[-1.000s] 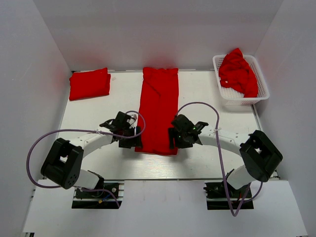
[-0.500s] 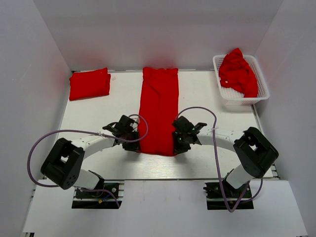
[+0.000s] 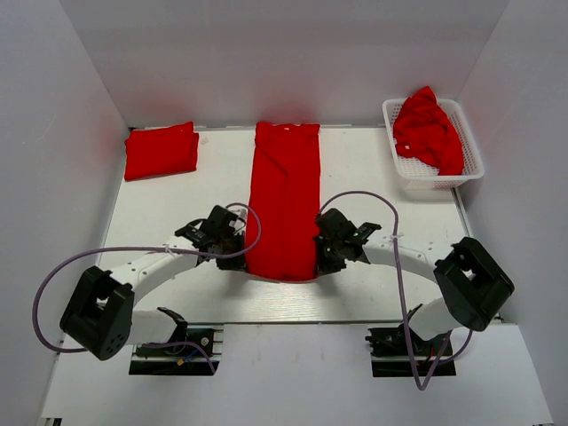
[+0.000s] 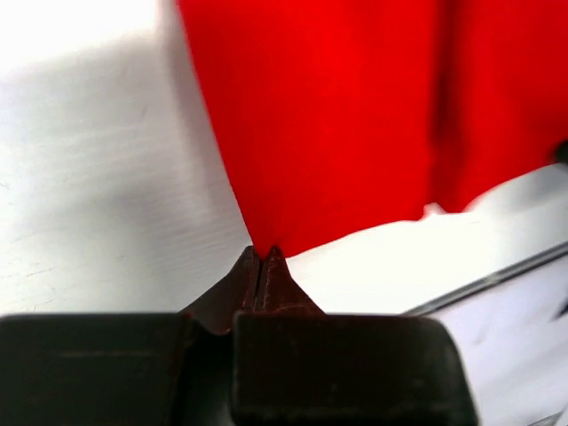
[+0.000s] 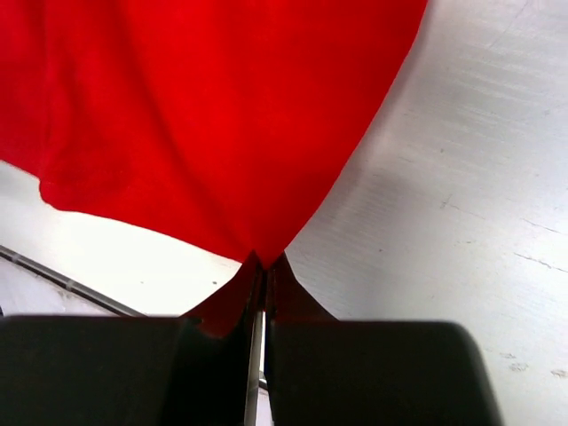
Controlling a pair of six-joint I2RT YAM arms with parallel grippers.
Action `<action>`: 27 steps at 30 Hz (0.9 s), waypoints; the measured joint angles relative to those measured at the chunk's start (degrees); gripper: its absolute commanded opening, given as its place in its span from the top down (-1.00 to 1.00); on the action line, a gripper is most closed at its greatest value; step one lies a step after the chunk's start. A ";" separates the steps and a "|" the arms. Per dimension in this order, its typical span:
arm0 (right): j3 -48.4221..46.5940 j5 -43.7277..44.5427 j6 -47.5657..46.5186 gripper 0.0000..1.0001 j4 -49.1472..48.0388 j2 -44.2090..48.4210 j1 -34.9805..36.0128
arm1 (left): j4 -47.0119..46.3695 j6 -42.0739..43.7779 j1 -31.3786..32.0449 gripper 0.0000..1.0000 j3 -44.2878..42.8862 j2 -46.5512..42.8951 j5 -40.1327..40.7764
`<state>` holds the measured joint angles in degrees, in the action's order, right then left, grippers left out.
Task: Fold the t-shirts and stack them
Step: Grab the bottom of the folded rectangular tshirt with both arms, then fold the folded rectangular tshirt in 1/3 of the way
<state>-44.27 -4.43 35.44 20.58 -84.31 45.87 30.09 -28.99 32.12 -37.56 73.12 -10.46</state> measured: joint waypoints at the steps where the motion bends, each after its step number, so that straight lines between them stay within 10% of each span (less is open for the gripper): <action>1: -0.22 0.20 -0.07 1.00 0.31 0.31 0.00 | 0.81 -0.42 -0.02 1.00 -1.49 -0.22 0.20; 27: -35.87 11.72 -12.37 1.00 5.77 -18.82 -12.37 | -0.52 -3.82 -8.00 1.00 -39.06 27.06 7.72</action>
<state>-80.14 7.29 23.07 26.35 -103.13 33.50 29.56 -32.82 24.12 -76.62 100.18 -2.74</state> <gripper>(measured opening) 0.014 0.033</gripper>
